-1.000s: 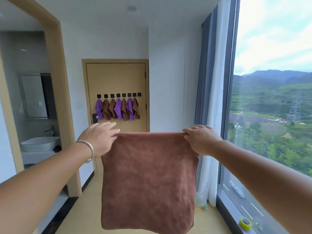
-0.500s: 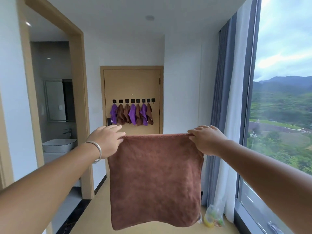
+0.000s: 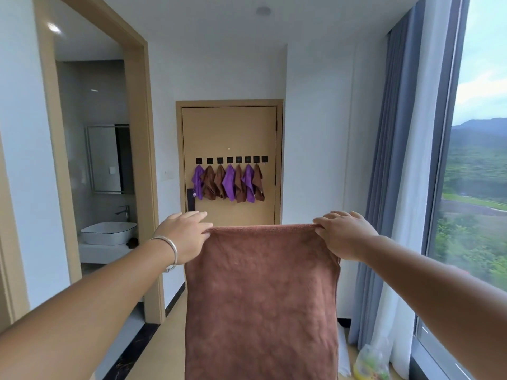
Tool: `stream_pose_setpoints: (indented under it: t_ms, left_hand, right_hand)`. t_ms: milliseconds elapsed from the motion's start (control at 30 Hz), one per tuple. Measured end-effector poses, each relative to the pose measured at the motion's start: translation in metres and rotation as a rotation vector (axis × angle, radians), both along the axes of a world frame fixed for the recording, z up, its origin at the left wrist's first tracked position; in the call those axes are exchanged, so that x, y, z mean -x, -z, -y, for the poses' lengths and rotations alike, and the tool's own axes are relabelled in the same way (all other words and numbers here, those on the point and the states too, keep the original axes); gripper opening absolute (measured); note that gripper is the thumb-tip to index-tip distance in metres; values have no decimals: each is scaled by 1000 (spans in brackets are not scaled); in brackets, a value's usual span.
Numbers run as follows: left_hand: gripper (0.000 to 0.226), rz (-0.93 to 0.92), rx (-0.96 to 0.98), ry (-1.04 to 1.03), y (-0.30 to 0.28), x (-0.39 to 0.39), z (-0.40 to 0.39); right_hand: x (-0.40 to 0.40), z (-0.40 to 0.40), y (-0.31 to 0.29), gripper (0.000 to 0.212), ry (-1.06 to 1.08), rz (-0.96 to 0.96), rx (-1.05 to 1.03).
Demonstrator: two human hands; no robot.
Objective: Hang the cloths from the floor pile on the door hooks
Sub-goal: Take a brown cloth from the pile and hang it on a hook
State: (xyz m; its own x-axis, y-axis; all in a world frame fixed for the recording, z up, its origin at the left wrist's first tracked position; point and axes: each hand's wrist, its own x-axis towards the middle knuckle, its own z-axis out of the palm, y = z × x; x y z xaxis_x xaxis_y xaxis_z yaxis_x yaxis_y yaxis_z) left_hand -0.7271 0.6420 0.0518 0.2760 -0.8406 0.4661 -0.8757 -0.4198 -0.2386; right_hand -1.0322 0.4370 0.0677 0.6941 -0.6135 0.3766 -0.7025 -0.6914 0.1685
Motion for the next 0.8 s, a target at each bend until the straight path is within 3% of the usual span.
stream_pose_setpoints:
  t_ms: [500,800]
  left_hand:
    - [45,7,-27,-102,-16,-107,204]
    - [43,-21,-47,-98,2,-185,311]
  right_hand:
    - [-130,228,-7,45,-41,17,-16]
    - [-207,336,10,41,-58,-50,-15]
